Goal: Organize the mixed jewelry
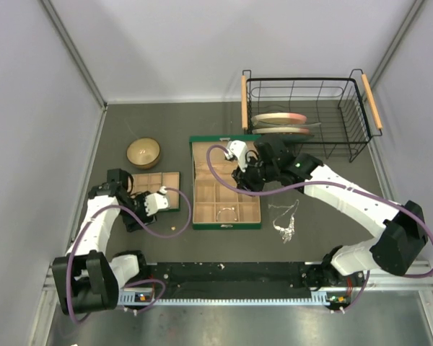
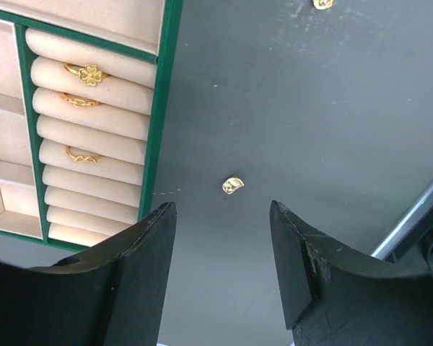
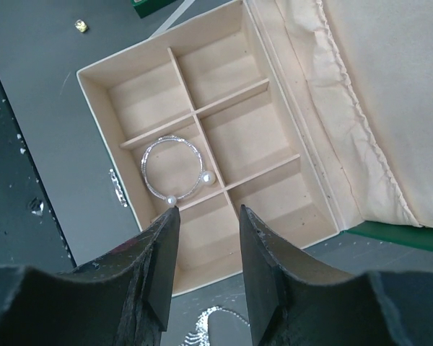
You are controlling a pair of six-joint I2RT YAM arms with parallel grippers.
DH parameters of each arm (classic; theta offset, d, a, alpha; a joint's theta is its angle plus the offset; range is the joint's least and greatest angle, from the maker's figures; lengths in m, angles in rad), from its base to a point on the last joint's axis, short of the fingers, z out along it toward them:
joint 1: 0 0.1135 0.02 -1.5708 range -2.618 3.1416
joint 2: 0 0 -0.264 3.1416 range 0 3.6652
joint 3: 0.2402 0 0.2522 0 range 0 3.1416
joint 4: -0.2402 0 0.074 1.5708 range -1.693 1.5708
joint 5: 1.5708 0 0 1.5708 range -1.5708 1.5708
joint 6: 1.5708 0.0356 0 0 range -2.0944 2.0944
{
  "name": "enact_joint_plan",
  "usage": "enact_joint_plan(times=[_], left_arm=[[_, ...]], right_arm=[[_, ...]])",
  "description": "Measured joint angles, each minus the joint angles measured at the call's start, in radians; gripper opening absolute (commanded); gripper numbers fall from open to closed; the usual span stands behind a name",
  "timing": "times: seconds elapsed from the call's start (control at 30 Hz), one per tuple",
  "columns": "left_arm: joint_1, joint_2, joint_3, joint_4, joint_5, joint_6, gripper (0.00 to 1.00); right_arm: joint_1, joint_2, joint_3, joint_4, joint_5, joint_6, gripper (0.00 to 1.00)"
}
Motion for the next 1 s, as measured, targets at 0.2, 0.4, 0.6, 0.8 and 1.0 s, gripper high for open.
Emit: enact_joint_plan(times=[0.2, 0.4, 0.6, 0.8, 1.0], left_arm=[[-0.005, 0.005, -0.068, 0.057, -0.041, 0.023, 0.57], [-0.005, -0.029, -0.126, 0.091, -0.059, 0.085, 0.56], [-0.005, -0.055, -0.158, 0.129, -0.062, 0.153, 0.55], [-0.005, -0.055, -0.184, 0.173, -0.063, 0.195, 0.54], [-0.005, -0.054, -0.199, 0.212, -0.064, 0.215, 0.52]], right_arm=[[-0.007, 0.0, 0.0, 0.005, -0.014, 0.003, 0.39], [-0.008, 0.001, 0.0, 0.015, -0.018, 0.003, 0.39], [-0.008, 0.005, 0.0, 0.017, -0.019, 0.004, 0.39], [-0.008, 0.01, -0.013, 0.022, -0.023, 0.005, 0.38], [-0.013, 0.012, -0.013, 0.022, -0.026, 0.006, 0.38]])
